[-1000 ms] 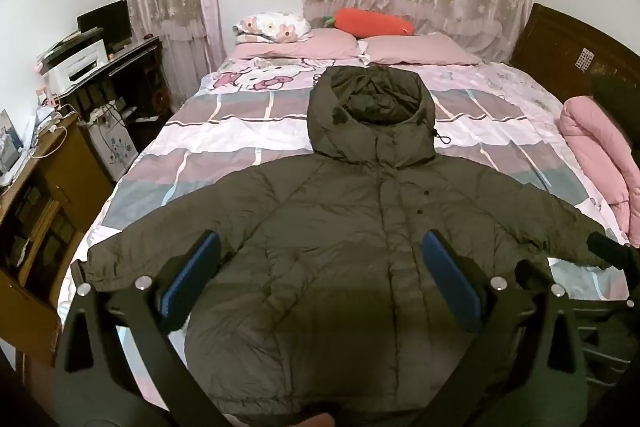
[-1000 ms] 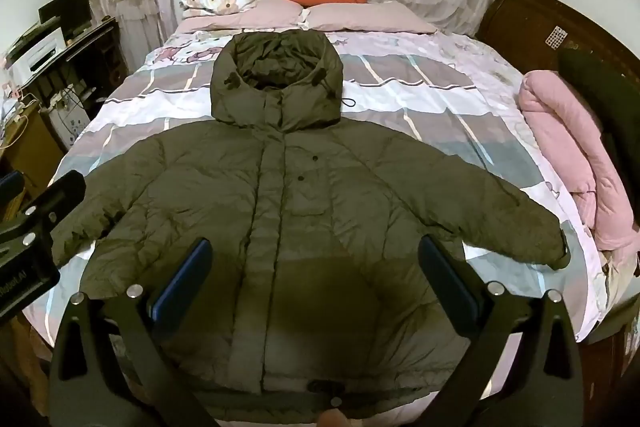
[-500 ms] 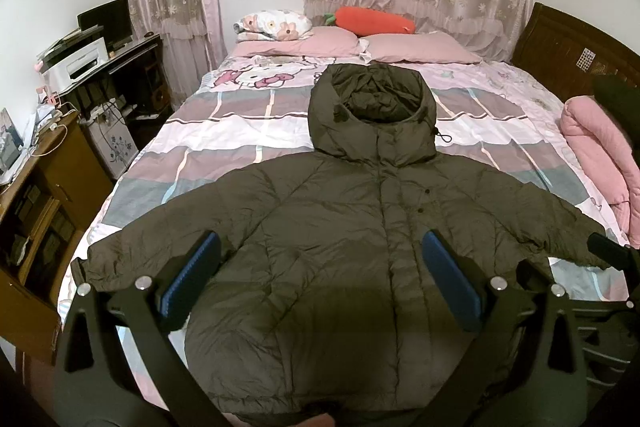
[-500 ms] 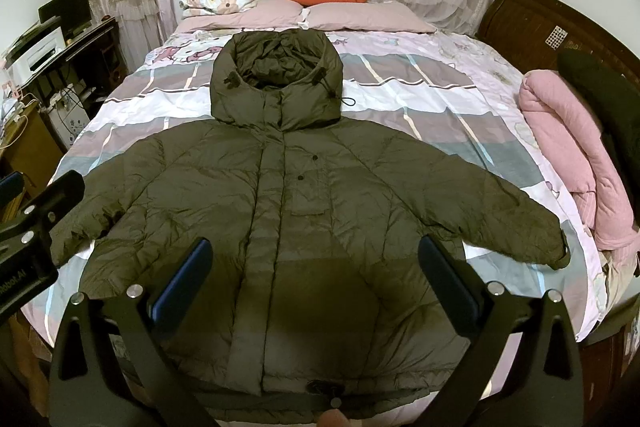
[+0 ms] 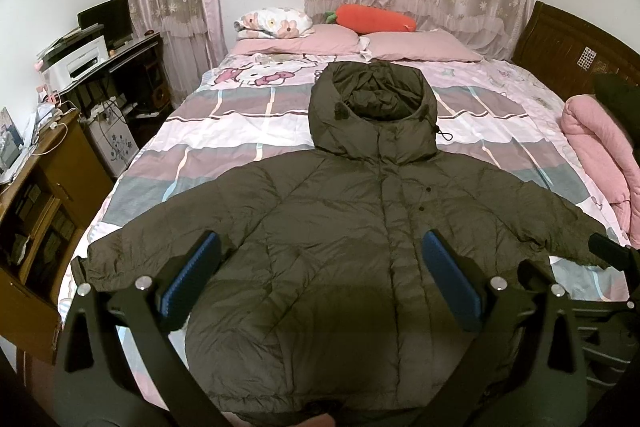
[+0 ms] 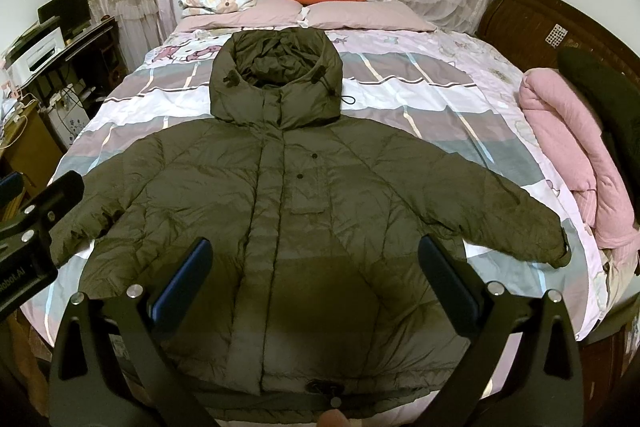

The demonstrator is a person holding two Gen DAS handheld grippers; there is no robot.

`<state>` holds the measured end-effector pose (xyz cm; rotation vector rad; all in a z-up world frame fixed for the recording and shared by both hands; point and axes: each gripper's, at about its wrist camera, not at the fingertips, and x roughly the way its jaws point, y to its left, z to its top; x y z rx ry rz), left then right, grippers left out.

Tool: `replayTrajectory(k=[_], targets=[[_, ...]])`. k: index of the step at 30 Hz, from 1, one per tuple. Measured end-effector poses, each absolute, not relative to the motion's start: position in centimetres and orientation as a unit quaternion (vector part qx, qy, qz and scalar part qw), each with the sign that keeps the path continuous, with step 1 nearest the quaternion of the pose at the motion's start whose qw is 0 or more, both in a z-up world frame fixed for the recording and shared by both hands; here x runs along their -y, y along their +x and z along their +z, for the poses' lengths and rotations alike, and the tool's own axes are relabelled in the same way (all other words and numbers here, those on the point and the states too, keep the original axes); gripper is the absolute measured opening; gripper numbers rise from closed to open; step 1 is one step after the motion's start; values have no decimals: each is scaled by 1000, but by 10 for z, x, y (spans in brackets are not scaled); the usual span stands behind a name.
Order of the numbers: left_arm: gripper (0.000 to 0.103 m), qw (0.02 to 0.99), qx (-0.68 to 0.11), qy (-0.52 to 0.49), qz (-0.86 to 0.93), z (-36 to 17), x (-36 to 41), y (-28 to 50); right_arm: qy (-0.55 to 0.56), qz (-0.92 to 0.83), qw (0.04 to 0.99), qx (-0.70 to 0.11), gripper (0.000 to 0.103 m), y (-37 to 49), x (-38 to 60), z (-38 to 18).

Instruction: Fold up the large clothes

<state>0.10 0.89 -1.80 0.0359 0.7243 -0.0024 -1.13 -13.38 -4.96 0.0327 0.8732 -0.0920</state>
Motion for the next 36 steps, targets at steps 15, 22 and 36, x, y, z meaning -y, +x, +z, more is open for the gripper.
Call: replayTrajectory(k=[15, 22, 36], targets=[[101, 934, -356, 18, -1, -18, -9, 2, 17, -44, 904, -425, 102, -12, 134, -52], [101, 934, -357, 16, -2, -19, -9, 0, 17, -44, 904, -426, 102, -11, 133, -55], [101, 933, -359, 16, -1, -29, -10, -1, 19, -45, 902, -429, 102, -13, 133, -63]])
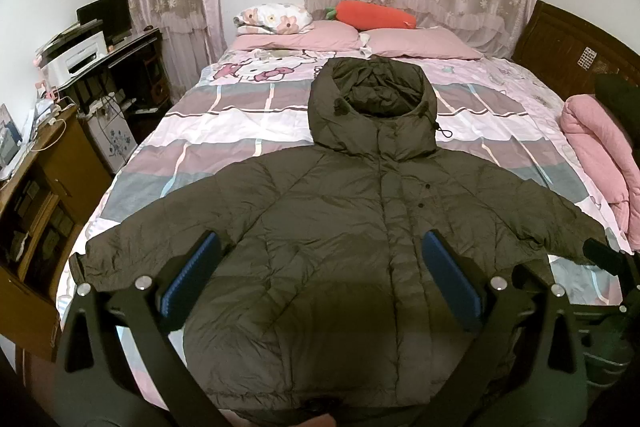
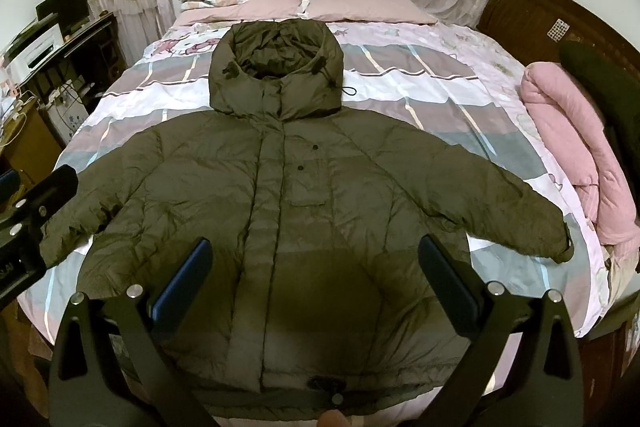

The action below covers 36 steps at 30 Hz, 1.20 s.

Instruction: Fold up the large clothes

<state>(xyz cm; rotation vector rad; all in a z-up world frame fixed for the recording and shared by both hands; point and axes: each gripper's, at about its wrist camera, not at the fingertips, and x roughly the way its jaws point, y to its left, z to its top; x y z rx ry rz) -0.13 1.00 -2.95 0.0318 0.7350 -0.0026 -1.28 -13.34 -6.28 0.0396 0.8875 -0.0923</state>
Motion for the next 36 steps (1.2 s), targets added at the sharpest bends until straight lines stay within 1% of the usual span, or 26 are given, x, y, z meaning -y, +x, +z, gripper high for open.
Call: replayTrajectory(k=[22, 26, 30, 32, 33, 34, 36], targets=[[101, 932, -362, 15, -3, -32, -10, -1, 12, -49, 897, -440, 102, -13, 133, -74], [101, 932, -361, 18, -1, -33, -11, -1, 9, -30, 883, -469, 102, 1, 138, -81], [101, 932, -357, -44, -37, -26, -17, -2, 29, -26, 871, -490, 102, 28, 183, -88], [101, 928, -363, -65, -55, -18, -11, 6, 55, -65, 859, -504, 102, 48, 235, -96], [101, 921, -380, -65, -54, -17, -3, 15, 69, -82, 853, -511, 102, 55, 258, -100], [101, 915, -395, -62, -56, -15, 5, 24, 98, -106, 841, -521, 102, 62, 290, -108], [101, 905, -416, -58, -68, -12, 20, 42, 191, -153, 803, -543, 102, 71, 370, -129]])
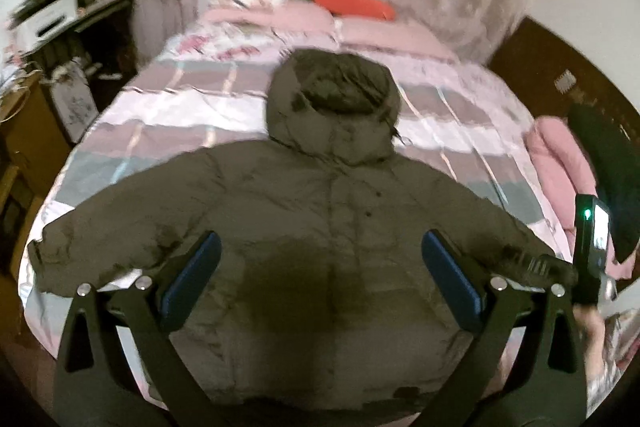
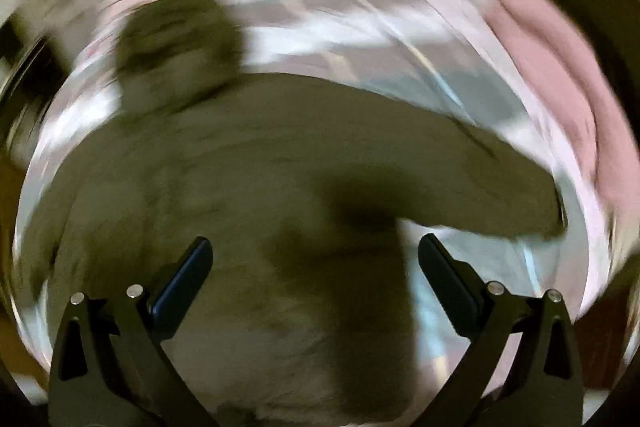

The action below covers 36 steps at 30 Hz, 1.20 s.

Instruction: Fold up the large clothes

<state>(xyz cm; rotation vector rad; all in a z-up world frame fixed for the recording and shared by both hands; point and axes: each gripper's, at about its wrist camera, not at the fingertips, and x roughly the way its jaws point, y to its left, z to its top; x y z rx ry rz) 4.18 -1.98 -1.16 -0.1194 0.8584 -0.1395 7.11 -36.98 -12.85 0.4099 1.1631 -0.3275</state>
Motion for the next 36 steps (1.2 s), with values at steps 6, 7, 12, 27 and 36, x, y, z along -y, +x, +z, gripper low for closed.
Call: replayTrajectory(k=[6, 7, 12, 27, 36], targets=[[101, 903, -425, 13, -67, -38, 56, 62, 390, -288, 684, -546, 102, 36, 565, -209], [101, 900, -430, 33, -56, -49, 60, 63, 411, -298, 664, -549, 102, 26, 586, -226], [101, 879, -465, 79, -77, -64, 75, 79, 485, -320, 615, -533, 89, -7, 633, -281], [101, 871, -487, 61, -5, -67, 20, 106, 312, -126, 893, -297, 5, 51, 493, -50], [101, 857, -515, 7, 37, -81, -17, 128, 198, 207, 854, -435, 14, 96, 248, -52]])
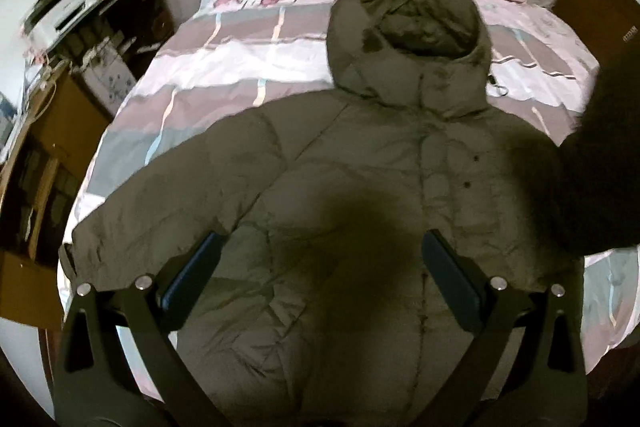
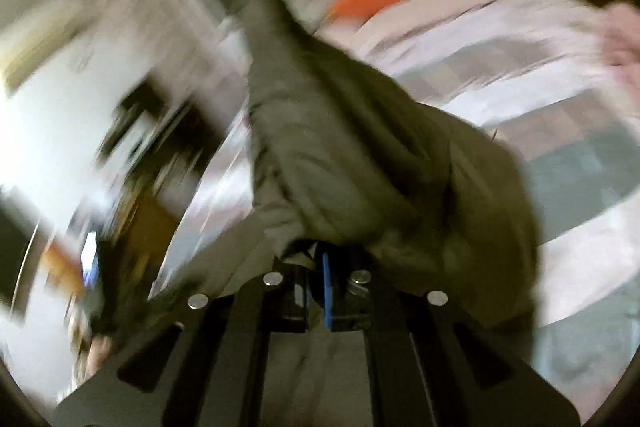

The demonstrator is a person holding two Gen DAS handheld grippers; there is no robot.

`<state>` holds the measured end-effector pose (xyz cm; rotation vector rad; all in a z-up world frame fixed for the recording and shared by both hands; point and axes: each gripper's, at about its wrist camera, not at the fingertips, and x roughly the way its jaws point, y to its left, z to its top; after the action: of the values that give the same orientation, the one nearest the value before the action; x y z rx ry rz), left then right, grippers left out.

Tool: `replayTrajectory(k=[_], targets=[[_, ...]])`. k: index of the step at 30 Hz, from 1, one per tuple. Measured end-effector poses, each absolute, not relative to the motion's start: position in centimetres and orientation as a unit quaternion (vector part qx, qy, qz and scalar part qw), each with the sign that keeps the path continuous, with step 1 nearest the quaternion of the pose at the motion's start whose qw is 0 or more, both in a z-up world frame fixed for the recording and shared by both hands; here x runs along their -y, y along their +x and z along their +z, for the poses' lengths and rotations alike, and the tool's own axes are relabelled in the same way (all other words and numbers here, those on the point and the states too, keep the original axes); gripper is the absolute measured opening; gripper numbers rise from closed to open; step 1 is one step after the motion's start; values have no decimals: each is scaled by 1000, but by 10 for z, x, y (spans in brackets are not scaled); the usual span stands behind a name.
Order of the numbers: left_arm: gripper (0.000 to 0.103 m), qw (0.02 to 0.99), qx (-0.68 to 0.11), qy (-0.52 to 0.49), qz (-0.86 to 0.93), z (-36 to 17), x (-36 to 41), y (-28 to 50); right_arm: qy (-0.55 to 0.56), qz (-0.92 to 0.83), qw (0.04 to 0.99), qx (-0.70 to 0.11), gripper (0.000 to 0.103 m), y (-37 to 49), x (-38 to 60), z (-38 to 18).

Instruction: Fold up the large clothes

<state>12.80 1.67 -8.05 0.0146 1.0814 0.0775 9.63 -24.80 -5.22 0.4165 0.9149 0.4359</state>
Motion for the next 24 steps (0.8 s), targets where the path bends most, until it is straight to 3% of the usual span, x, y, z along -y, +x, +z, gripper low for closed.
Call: replayTrajectory(k=[2, 3, 4, 9, 16, 17, 18, 19, 21, 24], targets=[[101, 849, -527, 9, 38, -91, -18, 131, 177, 225, 833, -473, 45, 98, 221, -69], [101, 845, -533, 12, 37, -95, -18, 132, 177, 225, 833, -473, 70, 95, 221, -72], [101, 840, -540, 16, 36, -101, -17, 134, 177, 221, 838, -468, 79, 96, 219, -73], [101, 802, -597, 4, 5, -139, -14, 149, 213, 151, 835, -483, 82, 85, 252, -90], [99, 706, -708, -13, -21, -230, -3, 157, 315, 11, 757, -573, 82, 76, 324, -161], [86, 704, -710, -17, -20, -238, -2, 158, 324, 11, 750, -577, 82, 73, 323, -167], [60, 699, -713, -36, -27, -244, -3, 160, 322, 12, 749, -579, 82, 75, 320, -168], [49, 689, -719, -82, -45, -251, -5, 163, 317, 14, 750, -581, 82, 77, 317, -167], [35, 696, -711, -93, -39, -249, -5, 168, 295, 19, 756, -584, 82, 77, 310, -164], [26, 741, -669, -59, -26, -231, 1, 178, 266, 23, 764, -588, 82, 85, 298, -163]])
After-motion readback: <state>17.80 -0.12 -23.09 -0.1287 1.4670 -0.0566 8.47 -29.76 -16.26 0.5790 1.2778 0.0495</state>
